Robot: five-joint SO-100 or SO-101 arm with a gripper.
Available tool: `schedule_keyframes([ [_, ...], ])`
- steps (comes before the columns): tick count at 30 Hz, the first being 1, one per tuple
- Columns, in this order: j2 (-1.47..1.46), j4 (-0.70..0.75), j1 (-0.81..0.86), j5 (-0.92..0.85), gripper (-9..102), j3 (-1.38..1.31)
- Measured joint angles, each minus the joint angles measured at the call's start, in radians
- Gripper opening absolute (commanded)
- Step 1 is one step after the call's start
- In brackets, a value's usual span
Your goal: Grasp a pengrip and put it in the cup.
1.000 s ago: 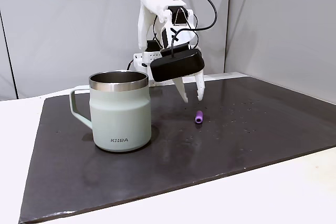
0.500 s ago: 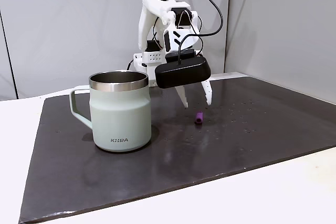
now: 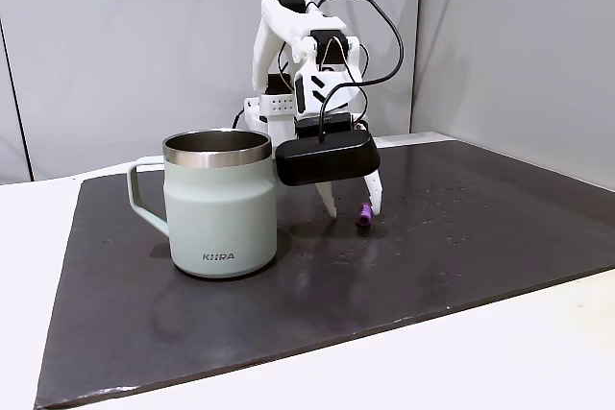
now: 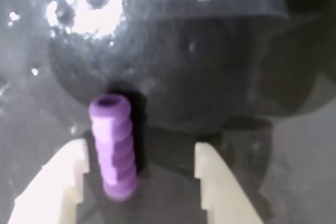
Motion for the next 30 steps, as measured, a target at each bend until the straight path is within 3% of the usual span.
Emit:
schedule_keyframes([
  [4, -0.034, 0.0, 0.005, -0.006, 22, -0.029],
  [13, -0.054, 0.0, 0.005, -0.015, 0, -0.046],
  [25, -0.037, 0.006, 0.005, -0.02, 0, -0.048],
  [30, 0.043, 0.114, 0.003, 0.018, 0, -0.044],
])
